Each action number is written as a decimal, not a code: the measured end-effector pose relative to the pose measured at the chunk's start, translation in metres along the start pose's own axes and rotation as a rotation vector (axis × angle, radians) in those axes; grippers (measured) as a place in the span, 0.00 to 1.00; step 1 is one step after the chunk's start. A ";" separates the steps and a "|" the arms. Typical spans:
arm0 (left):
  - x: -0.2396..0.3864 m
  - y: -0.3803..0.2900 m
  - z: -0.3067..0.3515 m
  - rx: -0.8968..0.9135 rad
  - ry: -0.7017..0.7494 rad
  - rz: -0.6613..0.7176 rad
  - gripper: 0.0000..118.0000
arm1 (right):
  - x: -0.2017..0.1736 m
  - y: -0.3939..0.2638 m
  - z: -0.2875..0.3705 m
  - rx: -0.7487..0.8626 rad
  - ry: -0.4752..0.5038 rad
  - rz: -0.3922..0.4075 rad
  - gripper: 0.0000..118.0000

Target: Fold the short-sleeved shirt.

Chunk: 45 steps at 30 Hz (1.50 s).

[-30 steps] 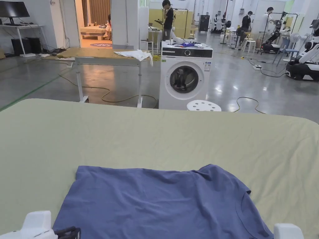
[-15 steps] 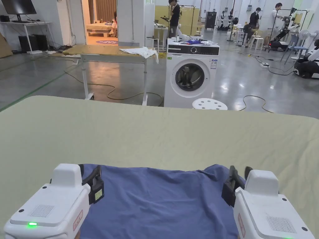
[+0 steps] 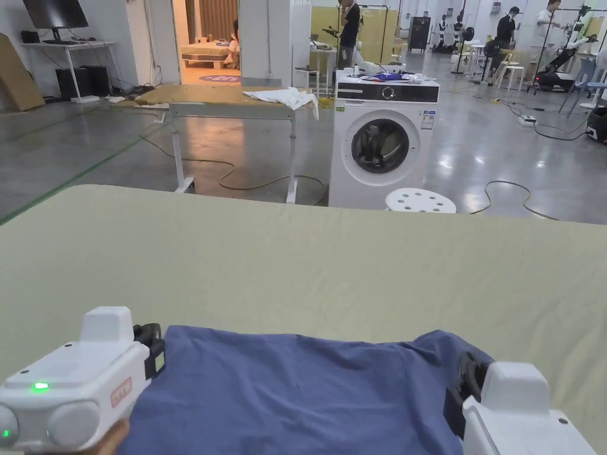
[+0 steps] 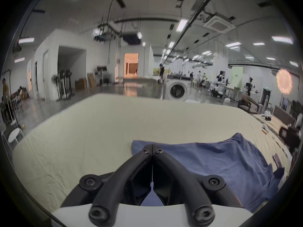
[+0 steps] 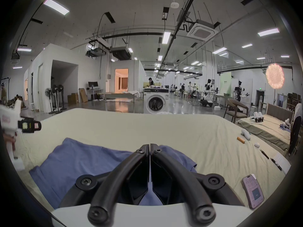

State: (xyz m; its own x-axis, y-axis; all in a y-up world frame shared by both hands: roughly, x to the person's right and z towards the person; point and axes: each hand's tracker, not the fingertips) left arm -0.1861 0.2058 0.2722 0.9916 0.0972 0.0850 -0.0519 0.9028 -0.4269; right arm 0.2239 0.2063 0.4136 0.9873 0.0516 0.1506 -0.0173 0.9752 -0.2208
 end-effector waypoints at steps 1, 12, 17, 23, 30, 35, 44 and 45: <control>-0.012 0.006 -0.022 -0.049 0.000 0.022 0.00 | 0.002 -0.004 -0.004 -0.021 -0.002 0.006 0.00; -0.058 0.029 -0.203 -0.428 -0.057 0.097 0.42 | 0.032 -0.049 -0.038 -0.205 -0.066 0.011 0.00; -0.054 0.020 -0.247 -0.498 0.014 0.045 0.67 | 0.045 -0.059 -0.045 -0.266 -0.086 0.022 0.00; -0.018 0.010 -0.233 -0.484 0.080 -0.139 0.54 | 0.059 -0.060 -0.056 -0.302 -0.108 0.010 0.00; 0.011 0.003 -0.211 -0.465 0.014 -0.275 0.00 | 0.098 -0.029 -0.115 -0.406 -0.130 -0.019 0.61; 0.004 0.017 -0.185 -0.398 0.003 -0.217 0.00 | 0.141 -0.010 -0.193 -0.503 -0.130 -0.018 0.64; -0.008 0.031 -0.148 -0.332 -0.004 -0.184 0.00 | 0.151 -0.048 -0.281 -0.805 -0.021 -0.105 0.62; -0.009 0.031 -0.145 -0.330 -0.003 -0.186 0.00 | 0.150 -0.050 -0.281 -0.787 -0.039 -0.099 0.60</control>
State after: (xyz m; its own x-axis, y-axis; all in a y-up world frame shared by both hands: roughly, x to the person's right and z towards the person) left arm -0.1790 0.1720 0.1282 0.9801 -0.0544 0.1910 0.1708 0.7215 -0.6710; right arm 0.4175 0.1052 0.1764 0.9718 -0.0055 0.2357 0.2015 0.5378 -0.8186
